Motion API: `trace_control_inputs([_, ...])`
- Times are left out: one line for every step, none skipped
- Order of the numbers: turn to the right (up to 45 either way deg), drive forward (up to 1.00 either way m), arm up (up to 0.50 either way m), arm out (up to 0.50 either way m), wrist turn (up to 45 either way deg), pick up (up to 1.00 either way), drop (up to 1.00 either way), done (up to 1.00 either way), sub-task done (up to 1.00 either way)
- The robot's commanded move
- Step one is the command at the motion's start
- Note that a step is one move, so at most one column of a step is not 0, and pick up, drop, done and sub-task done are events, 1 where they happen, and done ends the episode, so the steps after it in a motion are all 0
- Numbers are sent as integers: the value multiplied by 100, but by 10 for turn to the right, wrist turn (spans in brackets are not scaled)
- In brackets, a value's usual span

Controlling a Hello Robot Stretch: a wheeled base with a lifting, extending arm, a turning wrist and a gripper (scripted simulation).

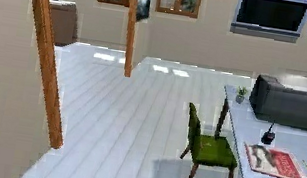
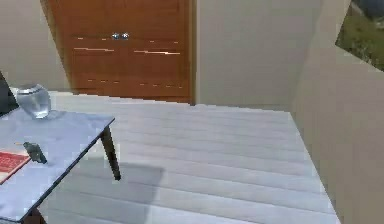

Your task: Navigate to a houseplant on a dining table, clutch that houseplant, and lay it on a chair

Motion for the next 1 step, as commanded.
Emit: trace_control_inputs([0,90,0,0,0,0,0,0,0])
